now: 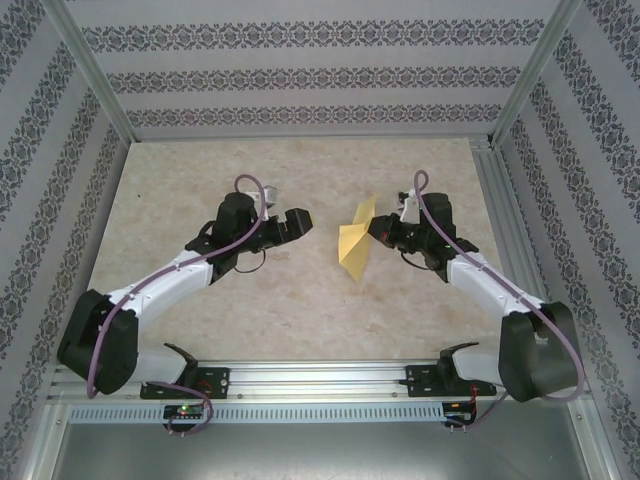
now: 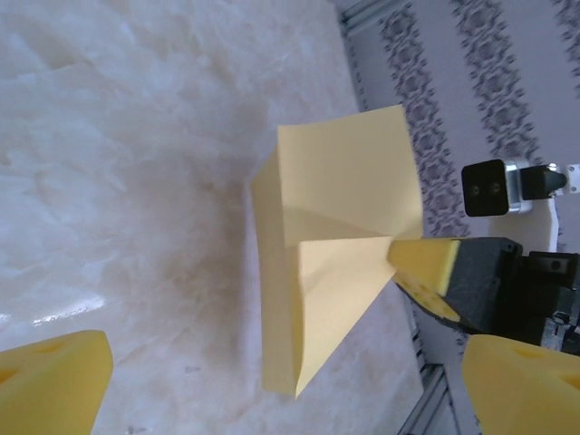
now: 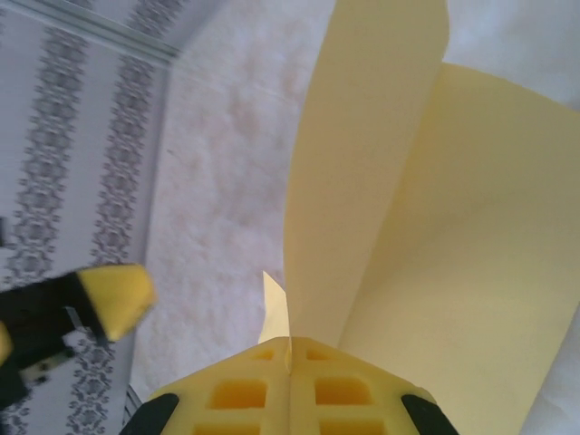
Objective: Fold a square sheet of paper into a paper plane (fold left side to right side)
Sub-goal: Turn over the paper at the center of the table.
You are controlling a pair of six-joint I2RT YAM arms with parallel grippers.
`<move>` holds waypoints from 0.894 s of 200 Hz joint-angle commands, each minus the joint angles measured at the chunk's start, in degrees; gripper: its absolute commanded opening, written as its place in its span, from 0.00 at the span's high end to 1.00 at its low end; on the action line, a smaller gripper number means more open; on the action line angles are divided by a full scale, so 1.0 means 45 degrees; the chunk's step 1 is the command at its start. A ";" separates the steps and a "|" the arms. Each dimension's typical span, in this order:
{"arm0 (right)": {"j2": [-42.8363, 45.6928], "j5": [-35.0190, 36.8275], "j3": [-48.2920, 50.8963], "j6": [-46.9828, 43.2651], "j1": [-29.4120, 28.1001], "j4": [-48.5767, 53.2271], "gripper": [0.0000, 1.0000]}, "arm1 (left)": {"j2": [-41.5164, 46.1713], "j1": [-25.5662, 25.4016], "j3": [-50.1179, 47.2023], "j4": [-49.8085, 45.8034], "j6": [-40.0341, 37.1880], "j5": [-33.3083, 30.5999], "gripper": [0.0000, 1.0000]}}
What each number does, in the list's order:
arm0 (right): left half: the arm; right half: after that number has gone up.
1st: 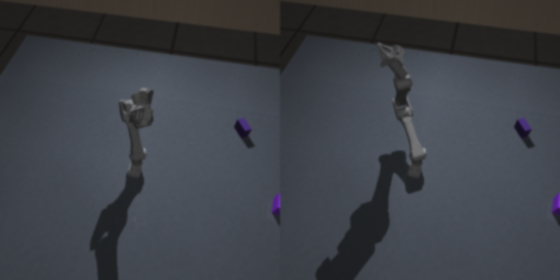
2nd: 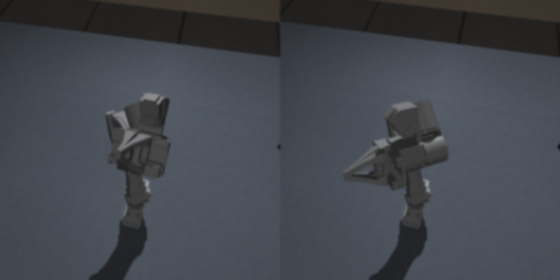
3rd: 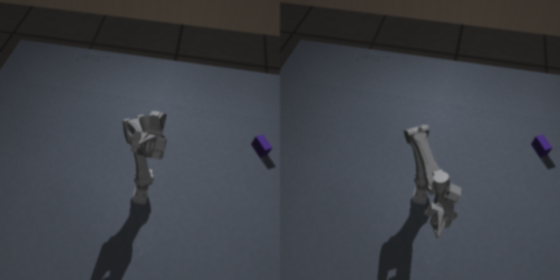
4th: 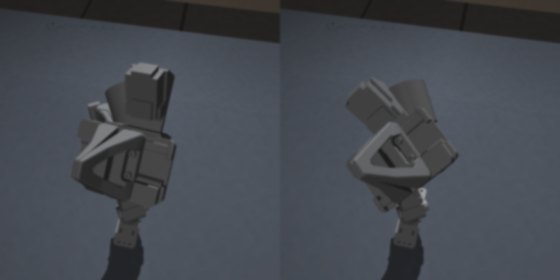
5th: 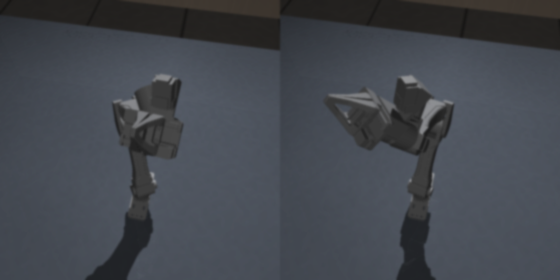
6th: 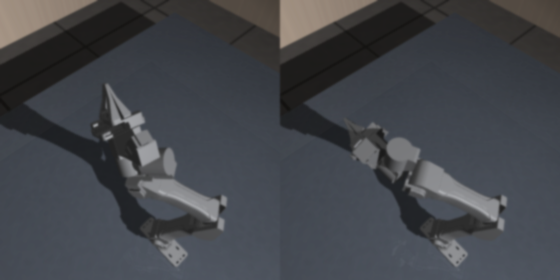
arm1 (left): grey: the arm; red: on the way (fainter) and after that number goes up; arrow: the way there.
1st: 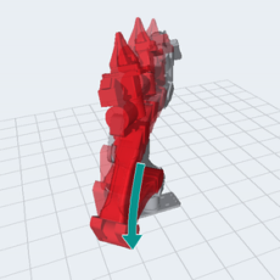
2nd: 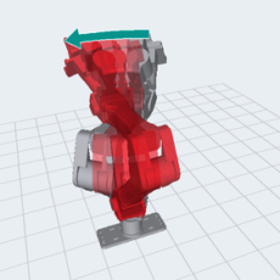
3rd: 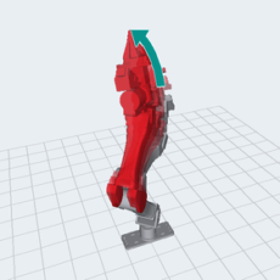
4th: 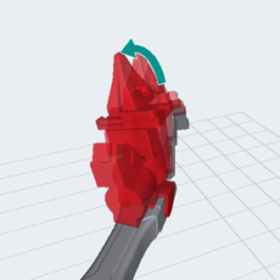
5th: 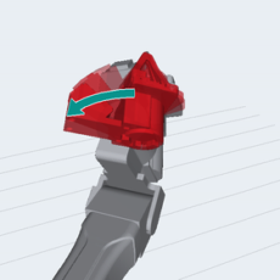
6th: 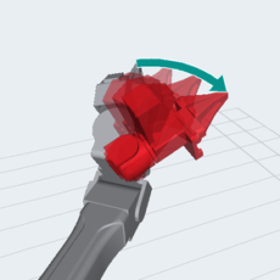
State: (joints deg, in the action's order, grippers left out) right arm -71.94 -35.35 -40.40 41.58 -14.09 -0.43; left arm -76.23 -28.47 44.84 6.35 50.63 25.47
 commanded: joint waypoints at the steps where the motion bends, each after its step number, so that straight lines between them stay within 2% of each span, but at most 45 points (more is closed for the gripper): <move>1: 0.0684 -0.0659 -0.0763 0.0378 0.0078 -0.1389 1.00 | 0.0448 0.0135 -0.0555 0.3621 0.2008 0.1331 0.01; 36: 0.0984 -0.1105 -0.1817 0.1163 -0.0170 -0.2283 1.00 | 0.0029 0.0041 -0.0328 0.6366 0.3834 0.3053 0.00; 78: 0.0841 -0.1165 -0.2989 0.1301 -0.1018 -0.2323 1.00 | -0.0464 -0.0409 0.0285 0.7485 0.4596 0.3450 0.00; 105: 0.0719 -0.1332 -0.3041 0.2193 -0.1232 -0.3329 1.00 | -0.0954 -0.0559 0.0421 0.8750 0.5316 0.3584 0.02; 127: 0.0587 -0.1484 -0.3106 0.2606 -0.1354 -0.3848 1.00 | -0.1352 -0.0661 0.0560 0.9696 0.5846 0.3690 0.14; 153: 0.0577 -0.1473 -0.3107 0.2606 -0.1365 -0.3734 1.00 | -0.1523 -0.0683 0.0623 1.0190 0.6078 0.3661 0.39; 179: 0.0616 -0.1412 -0.2992 0.2527 -0.1337 -0.3655 1.00 | -0.1506 -0.0686 0.0622 1.0032 0.5995 0.3726 0.58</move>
State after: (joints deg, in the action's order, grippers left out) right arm -69.19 -40.86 -52.77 52.64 -19.77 -14.85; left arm -83.09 -30.94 45.58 46.26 76.99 41.30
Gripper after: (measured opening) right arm 0.042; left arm 0.472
